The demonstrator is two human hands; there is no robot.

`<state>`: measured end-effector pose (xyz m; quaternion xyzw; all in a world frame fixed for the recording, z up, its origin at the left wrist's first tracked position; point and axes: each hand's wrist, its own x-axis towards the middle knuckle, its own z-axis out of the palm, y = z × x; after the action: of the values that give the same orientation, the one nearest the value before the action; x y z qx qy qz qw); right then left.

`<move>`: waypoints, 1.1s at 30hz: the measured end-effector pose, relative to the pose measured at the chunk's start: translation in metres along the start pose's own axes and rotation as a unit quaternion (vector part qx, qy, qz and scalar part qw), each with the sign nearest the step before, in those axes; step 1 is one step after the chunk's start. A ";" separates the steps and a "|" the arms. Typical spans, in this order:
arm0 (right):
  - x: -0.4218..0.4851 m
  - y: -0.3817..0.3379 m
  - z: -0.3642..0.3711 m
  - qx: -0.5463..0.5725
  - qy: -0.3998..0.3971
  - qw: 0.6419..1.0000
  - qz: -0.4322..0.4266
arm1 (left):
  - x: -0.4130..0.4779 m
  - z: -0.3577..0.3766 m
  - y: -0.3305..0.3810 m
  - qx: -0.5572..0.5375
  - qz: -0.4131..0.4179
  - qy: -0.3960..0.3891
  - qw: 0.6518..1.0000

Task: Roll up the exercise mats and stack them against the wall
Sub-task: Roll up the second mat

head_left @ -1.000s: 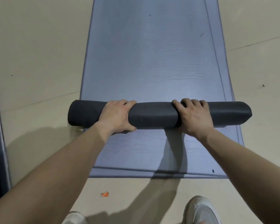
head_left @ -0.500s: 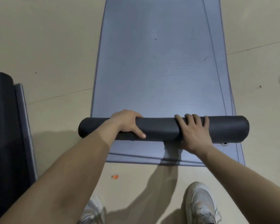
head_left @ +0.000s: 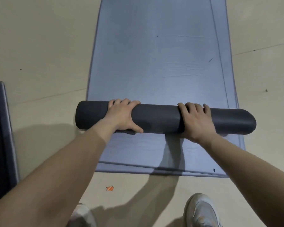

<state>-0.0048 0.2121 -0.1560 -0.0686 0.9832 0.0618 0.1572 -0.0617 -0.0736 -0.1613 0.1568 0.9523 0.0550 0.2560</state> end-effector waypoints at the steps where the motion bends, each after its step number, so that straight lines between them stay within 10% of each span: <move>1: -0.005 -0.003 0.012 -0.019 0.050 0.999 -0.003 | 0.005 -0.004 -0.002 -0.014 0.000 -0.014 1.000; 8: 0.026 0.008 -0.020 0.029 -0.045 0.998 -0.032 | -0.023 0.031 0.004 0.126 0.004 0.122 0.984; 15: -0.022 0.006 -0.032 0.080 -0.223 0.970 -0.057 | -0.063 0.009 0.017 0.052 0.051 -0.069 0.995; 21: -0.073 -0.025 0.017 0.010 0.012 1.000 0.015 | -0.041 -0.029 0.019 -0.011 0.023 -0.204 0.979; 27: -0.004 -0.002 -0.038 0.105 -0.197 0.975 0.011 | -0.094 0.016 0.027 0.029 -0.090 0.105 0.990; 33: -0.040 -0.016 0.016 0.019 0.075 0.996 0.031 | -0.042 0.011 0.006 0.042 -0.027 0.098 0.994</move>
<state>0.0399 0.2029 -0.1598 -0.0391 0.9950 0.0429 0.0818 -0.0205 -0.0810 -0.1500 0.1357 0.9782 0.0236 0.1556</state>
